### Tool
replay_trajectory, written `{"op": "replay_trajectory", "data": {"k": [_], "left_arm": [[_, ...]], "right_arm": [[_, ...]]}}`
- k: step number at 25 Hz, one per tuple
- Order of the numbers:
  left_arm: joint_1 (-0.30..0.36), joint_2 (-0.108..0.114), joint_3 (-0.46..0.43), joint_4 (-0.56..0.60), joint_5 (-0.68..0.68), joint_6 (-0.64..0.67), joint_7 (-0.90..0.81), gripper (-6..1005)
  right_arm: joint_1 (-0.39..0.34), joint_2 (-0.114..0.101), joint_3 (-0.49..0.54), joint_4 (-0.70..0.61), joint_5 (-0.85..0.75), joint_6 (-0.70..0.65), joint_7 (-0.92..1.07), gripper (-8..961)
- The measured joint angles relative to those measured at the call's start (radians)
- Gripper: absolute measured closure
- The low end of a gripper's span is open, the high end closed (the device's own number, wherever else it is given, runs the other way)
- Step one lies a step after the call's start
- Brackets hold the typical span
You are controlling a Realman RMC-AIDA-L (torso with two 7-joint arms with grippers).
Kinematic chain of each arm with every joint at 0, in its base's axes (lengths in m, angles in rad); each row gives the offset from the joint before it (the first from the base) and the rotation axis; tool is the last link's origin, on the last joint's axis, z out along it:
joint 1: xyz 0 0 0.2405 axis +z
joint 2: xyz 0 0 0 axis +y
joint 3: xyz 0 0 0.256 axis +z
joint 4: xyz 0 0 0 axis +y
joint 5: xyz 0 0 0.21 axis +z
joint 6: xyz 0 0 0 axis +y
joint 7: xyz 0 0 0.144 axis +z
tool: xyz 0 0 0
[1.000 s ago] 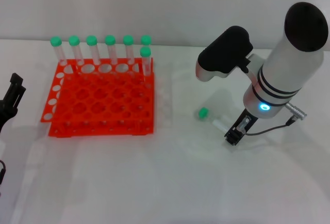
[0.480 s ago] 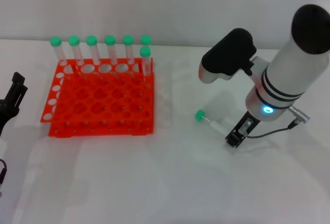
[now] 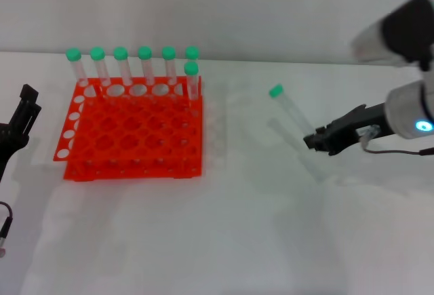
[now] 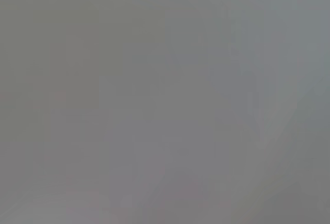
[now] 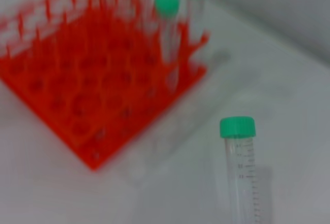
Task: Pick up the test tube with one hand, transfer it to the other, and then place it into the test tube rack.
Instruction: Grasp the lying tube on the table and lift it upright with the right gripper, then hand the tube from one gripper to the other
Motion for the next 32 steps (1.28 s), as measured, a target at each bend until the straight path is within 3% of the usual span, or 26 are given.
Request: {"op": "replay_trajectory", "data": {"k": [7, 12, 20, 23, 27, 32], "left_arm": [[-0.008, 0.003, 0.0, 0.0, 0.069, -0.056, -0.049, 115], [-0.025, 0.005, 0.0, -0.005, 0.179, -0.102, -0.075, 115], [-0.064, 0.011, 0.0, -0.017, 0.365, -0.167, -0.112, 115], [-0.085, 0.024, 0.0, -0.021, 0.439, -0.187, -0.132, 115], [-0.129, 0.041, 0.0, -0.022, 0.543, -0.202, -0.171, 115], [-0.209, 0.046, 0.0, -0.02, 0.688, -0.194, -0.217, 115]], "right_arm": [[-0.22, -0.002, 0.104, 0.004, 0.439, -0.079, -0.428, 766], [-0.312, -0.002, 0.157, 0.198, 0.852, -0.061, -0.874, 763], [-0.29, -0.003, 0.396, 0.745, 1.216, 0.265, -1.459, 760], [-0.287, 0.003, 0.415, 0.932, 1.33, 0.354, -1.751, 759], [-0.278, 0.011, 0.413, 1.05, 1.367, 0.369, -1.93, 757], [-0.236, 0.011, 0.391, 1.114, 1.363, 0.367, -1.975, 755]]}}
